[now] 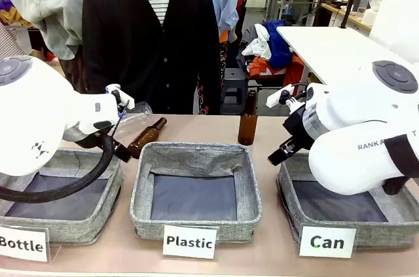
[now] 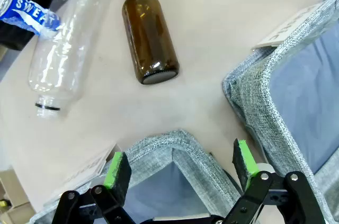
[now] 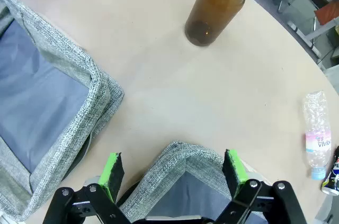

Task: Sort the can waste into the basket.
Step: Pick up the can waste from the table and place it in the right Fabric basket.

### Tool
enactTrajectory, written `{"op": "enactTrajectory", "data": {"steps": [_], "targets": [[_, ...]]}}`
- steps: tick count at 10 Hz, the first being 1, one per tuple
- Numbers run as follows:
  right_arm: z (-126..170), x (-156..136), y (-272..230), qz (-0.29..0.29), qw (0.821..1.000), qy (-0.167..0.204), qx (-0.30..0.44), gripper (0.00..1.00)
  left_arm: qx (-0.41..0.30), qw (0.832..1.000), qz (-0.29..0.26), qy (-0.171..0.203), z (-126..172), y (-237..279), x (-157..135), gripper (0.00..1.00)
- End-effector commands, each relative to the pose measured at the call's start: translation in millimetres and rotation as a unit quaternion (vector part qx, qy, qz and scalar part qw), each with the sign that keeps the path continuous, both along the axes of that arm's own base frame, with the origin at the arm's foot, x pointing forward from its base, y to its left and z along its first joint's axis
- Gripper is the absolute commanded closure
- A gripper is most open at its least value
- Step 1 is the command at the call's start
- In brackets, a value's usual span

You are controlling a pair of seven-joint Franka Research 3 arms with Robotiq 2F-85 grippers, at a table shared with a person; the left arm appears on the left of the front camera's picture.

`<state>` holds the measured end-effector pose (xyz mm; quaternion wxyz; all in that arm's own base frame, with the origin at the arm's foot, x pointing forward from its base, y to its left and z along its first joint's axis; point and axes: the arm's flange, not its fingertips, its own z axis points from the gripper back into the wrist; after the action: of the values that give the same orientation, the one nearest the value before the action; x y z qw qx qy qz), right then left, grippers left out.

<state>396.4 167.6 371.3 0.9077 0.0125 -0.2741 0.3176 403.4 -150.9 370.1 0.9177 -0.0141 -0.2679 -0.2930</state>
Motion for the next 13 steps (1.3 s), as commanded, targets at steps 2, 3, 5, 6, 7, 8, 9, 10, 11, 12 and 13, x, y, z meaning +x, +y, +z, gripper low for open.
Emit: {"op": "enactTrajectory", "data": {"steps": [2,3,5,6,7,8,9,10,11,12,13], "targets": [[0.0,0.0,0.0,0.0,1.0,0.0,0.0,0.0,0.0,1.0,0.0,0.0,0.0,0.0,0.0,0.0],[0.0,0.0,0.0,0.0,1.0,0.0,0.0,0.0,0.0,1.0,0.0,0.0,0.0,0.0,0.0,0.0],[0.0,0.0,0.0,0.0,1.0,0.0,0.0,0.0,0.0,1.0,0.0,0.0,0.0,0.0,0.0,0.0],[0.0,0.0,0.0,0.0,1.0,0.0,0.0,0.0,0.0,1.0,0.0,0.0,0.0,0.0,0.0,0.0],[0.0,0.0,0.0,0.0,1.0,0.0,0.0,0.0,0.0,1.0,0.0,0.0,0.0,0.0,0.0,0.0],[0.0,0.0,0.0,0.0,1.0,0.0,0.0,0.0,0.0,1.0,0.0,0.0,0.0,0.0,0.0,0.0],[0.0,0.0,0.0,0.0,1.0,0.0,0.0,0.0,0.0,1.0,0.0,0.0,0.0,0.0,0.0,0.0],[0.0,0.0,0.0,0.0,1.0,0.0,0.0,0.0,0.0,1.0,0.0,0.0,0.0,0.0,0.0,0.0],[0.0,0.0,0.0,0.0,1.0,0.0,0.0,0.0,0.0,1.0,0.0,0.0,0.0,0.0,0.0,0.0],[0.0,0.0,0.0,0.0,1.0,0.0,0.0,0.0,0.0,1.0,0.0,0.0,0.0,0.0,0.0,0.0],[0.0,0.0,0.0,0.0,1.0,0.0,0.0,0.0,0.0,1.0,0.0,0.0,0.0,0.0,0.0,0.0]]}}
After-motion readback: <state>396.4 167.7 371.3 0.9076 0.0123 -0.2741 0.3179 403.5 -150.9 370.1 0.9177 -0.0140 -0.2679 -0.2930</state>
